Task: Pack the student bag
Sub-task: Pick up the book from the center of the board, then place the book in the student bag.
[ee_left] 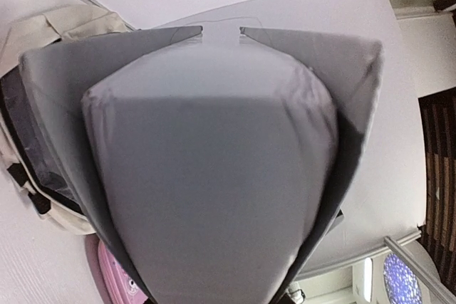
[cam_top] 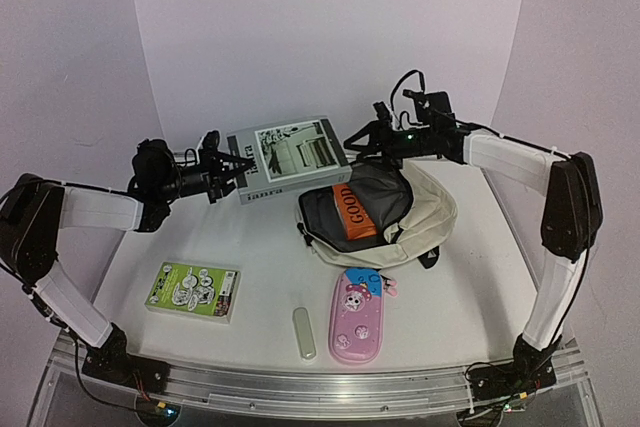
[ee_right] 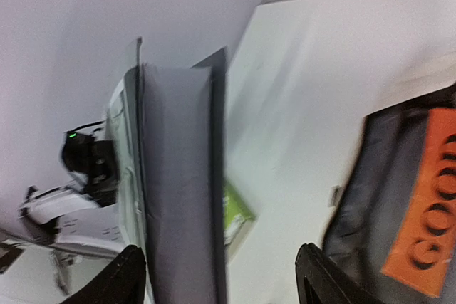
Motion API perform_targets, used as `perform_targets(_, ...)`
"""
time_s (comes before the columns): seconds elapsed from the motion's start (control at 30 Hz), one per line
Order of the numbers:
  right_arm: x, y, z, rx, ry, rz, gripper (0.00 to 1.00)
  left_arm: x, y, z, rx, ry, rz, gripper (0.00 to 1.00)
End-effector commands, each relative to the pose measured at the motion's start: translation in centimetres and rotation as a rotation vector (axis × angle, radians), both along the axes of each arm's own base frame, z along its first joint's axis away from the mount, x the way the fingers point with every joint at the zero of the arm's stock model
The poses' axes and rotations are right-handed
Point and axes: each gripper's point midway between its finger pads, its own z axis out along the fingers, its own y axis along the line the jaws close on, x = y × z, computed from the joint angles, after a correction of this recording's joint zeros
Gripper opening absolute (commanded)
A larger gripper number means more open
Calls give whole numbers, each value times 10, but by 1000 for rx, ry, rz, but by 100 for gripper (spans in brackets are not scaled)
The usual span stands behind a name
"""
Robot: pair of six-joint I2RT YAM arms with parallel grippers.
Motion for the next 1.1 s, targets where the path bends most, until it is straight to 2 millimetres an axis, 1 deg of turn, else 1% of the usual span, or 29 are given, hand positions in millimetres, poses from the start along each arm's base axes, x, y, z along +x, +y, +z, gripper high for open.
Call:
perform_targets(0.0,26,-40,-27,-433,-203,-160,62,9,16,10,23,-32,126,21)
perform_targets(0.07,28,-42,-37,-557,-257,-159,58,12,20,6,47,-15,162,20)
perform_targets(0.1,27,-40,-44,-628,-288,-143,58,12,22,5,56,-15,174,20)
perform_targets(0.27,23,-33,-96,-924,-356,-61,57,11,27,-1,93,3,206,20)
perform_targets(0.33,28,-34,-110,-1005,-375,-62,57,11,30,-4,99,13,219,20)
perform_targets(0.53,48,-38,-135,-1136,-402,-81,57,6,33,-7,110,17,227,19)
perform_targets(0.7,58,-45,-157,-1228,-404,-87,57,4,34,-12,125,20,228,20)
perform_targets(0.9,68,-55,-167,-1325,-427,-104,55,4,34,-16,133,26,224,19)
perform_targets(1.0,68,-58,-177,-1359,-422,-87,52,4,33,-16,133,27,222,19)
perform_targets(1.07,65,-58,-183,-1362,-408,-66,44,4,33,-17,135,30,222,19)
